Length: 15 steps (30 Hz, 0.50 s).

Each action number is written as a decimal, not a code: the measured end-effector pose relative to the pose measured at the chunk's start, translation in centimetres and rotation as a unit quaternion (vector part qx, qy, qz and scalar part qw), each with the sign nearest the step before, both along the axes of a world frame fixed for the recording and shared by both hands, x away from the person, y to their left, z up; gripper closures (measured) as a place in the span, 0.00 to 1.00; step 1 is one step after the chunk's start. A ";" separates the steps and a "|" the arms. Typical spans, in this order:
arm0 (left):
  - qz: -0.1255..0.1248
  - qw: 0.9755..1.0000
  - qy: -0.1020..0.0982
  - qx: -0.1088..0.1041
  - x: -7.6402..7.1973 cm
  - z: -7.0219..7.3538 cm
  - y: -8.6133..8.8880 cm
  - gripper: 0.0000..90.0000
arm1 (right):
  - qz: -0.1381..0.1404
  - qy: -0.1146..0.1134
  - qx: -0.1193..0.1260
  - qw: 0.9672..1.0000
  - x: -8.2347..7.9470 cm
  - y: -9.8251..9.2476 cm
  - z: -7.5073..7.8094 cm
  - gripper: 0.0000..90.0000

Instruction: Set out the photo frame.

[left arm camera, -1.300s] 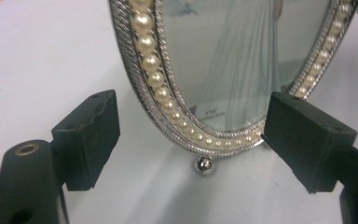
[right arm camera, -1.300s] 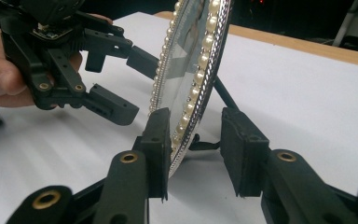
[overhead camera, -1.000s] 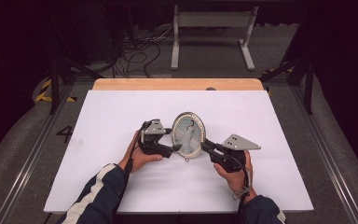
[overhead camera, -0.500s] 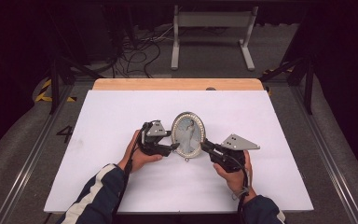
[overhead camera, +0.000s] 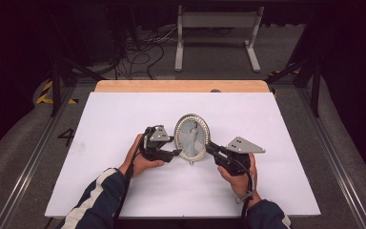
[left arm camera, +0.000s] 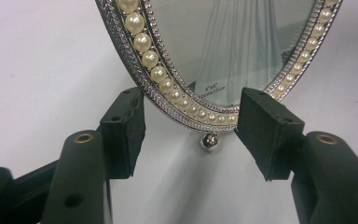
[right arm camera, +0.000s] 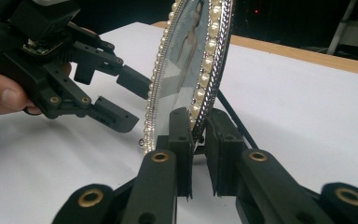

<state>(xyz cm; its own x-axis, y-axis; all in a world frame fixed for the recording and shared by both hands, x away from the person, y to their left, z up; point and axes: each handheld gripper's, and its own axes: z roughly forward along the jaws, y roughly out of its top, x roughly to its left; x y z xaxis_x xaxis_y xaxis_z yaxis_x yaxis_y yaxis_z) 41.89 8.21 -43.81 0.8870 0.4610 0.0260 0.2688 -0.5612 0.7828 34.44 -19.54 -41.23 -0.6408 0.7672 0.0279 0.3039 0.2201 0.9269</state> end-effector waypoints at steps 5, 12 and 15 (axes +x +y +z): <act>-0.003 1.000 -0.001 -0.023 0.3 -0.1 0.4 0.48 | -0.005 -0.004 -0.003 1.000 -0.1 0.1 0.0 0.90; 0.015 0.999 -0.001 -0.044 0.7 0.1 -0.2 0.37 | -0.013 -0.007 -0.008 1.000 -0.3 0.3 -0.1 0.89; 0.014 0.999 0.005 -0.052 0.8 -0.1 -0.5 0.38 | -0.018 -0.006 -0.011 1.000 -0.5 0.3 -0.2 0.90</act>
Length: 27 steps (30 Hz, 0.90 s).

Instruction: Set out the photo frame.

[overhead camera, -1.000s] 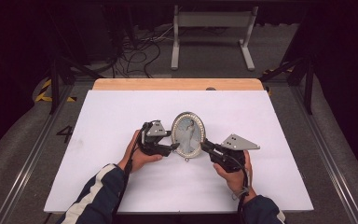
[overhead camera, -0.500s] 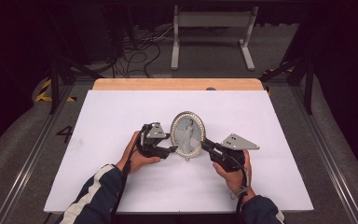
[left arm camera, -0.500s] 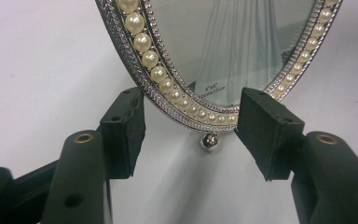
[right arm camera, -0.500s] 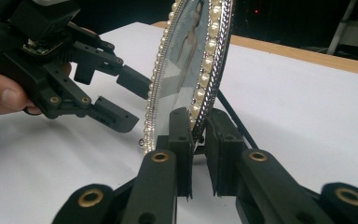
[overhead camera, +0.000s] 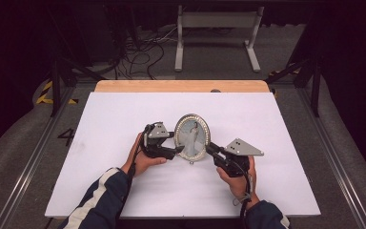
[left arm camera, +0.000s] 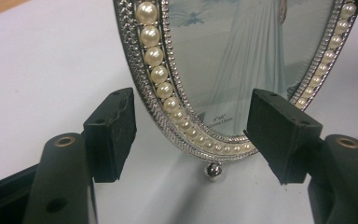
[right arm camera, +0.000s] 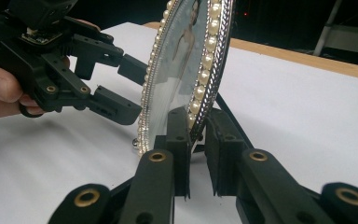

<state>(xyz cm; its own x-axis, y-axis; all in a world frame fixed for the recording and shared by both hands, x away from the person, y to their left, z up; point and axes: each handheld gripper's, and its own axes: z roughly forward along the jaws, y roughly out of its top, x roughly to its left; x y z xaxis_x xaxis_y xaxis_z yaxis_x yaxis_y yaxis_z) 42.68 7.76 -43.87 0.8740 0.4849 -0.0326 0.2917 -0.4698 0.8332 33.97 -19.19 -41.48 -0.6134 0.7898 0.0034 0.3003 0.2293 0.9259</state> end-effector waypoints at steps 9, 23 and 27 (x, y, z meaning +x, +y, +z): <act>-0.008 1.000 0.006 0.006 0.0 0.1 0.4 0.46 | -0.001 0.003 -0.001 1.000 0.2 0.1 -0.3 0.89; -0.021 0.999 0.003 0.032 -0.9 0.4 0.9 0.44 | -0.014 0.002 0.002 1.000 0.9 0.1 -0.5 0.88; -0.029 0.998 -0.007 0.051 -1.2 0.5 0.8 0.43 | -0.019 -0.003 0.001 1.000 1.0 0.1 -0.5 0.89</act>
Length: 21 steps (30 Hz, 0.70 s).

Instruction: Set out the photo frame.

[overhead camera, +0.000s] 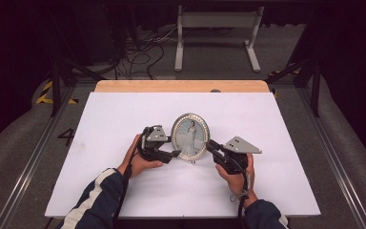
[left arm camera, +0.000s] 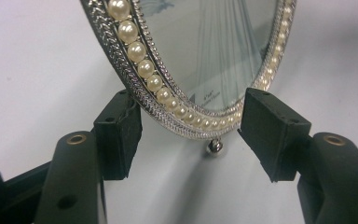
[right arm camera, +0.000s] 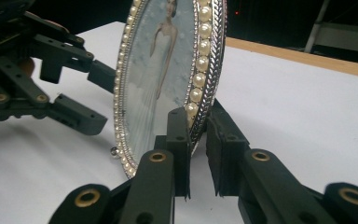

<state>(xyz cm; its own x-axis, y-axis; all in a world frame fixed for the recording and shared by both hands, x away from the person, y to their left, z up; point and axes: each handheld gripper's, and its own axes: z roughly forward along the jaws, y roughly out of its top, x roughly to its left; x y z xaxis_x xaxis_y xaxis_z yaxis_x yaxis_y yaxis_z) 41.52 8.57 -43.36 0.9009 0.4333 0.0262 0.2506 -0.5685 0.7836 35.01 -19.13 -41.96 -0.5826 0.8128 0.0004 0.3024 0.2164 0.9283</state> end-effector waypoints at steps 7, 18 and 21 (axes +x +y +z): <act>-0.001 1.000 -0.009 0.001 -0.1 0.3 0.1 0.41 | -0.005 0.000 -0.001 1.000 0.1 0.0 0.0 0.90; 0.030 0.998 -0.012 -0.054 0.2 0.7 0.5 0.56 | -0.006 0.005 -0.012 1.000 -0.1 -0.1 -0.3 0.91; 0.029 0.998 -0.008 -0.054 0.5 0.7 1.1 0.65 | -0.004 0.006 -0.010 1.000 0.0 -0.1 -0.3 0.91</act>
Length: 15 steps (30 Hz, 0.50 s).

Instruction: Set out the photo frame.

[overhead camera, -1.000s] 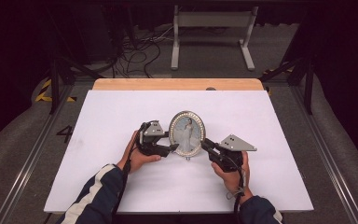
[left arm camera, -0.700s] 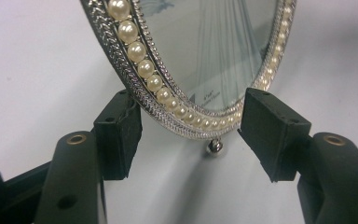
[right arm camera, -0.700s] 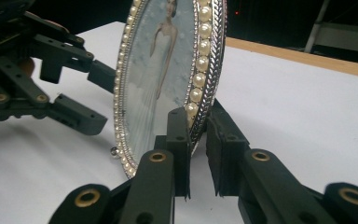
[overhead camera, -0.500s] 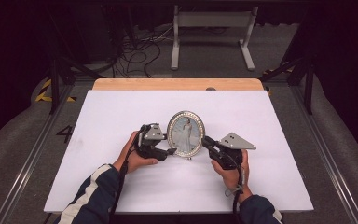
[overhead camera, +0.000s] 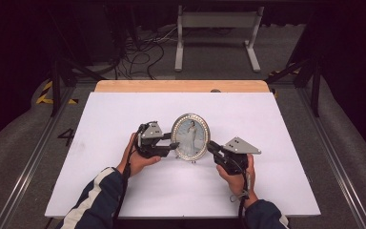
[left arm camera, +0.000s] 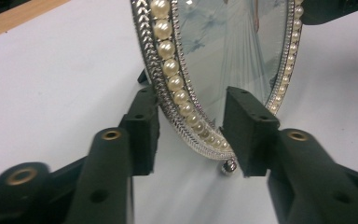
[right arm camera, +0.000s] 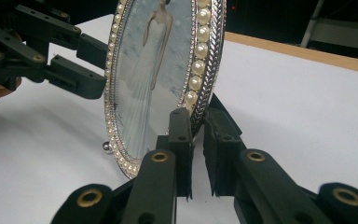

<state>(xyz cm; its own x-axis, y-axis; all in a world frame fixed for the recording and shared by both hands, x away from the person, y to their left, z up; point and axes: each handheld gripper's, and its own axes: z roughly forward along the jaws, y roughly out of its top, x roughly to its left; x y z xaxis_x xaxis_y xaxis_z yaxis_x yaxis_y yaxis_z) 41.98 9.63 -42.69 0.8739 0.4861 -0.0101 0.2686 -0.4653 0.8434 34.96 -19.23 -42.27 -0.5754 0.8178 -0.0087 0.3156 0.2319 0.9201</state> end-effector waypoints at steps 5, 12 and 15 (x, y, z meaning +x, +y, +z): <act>0.001 0.999 -0.017 0.029 -0.4 0.0 -0.1 0.73 | -0.002 -0.001 -0.003 1.000 0.1 0.0 0.0 0.91; 0.003 0.999 -0.022 0.036 -0.9 -0.1 -0.1 0.74 | -0.005 0.003 0.004 1.000 0.4 0.0 -0.1 0.91; 0.004 0.999 -0.025 0.040 -1.1 0.0 -0.1 0.74 | -0.007 0.003 0.000 1.000 0.5 0.1 0.0 0.91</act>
<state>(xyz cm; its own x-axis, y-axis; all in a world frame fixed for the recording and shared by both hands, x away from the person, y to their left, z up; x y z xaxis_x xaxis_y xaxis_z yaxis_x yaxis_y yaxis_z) 40.84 9.56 -42.72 0.8687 0.4900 0.0728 0.2303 -0.5296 0.8164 35.43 -19.15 -42.32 -0.5639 0.8258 -0.0061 0.3242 0.2281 0.9181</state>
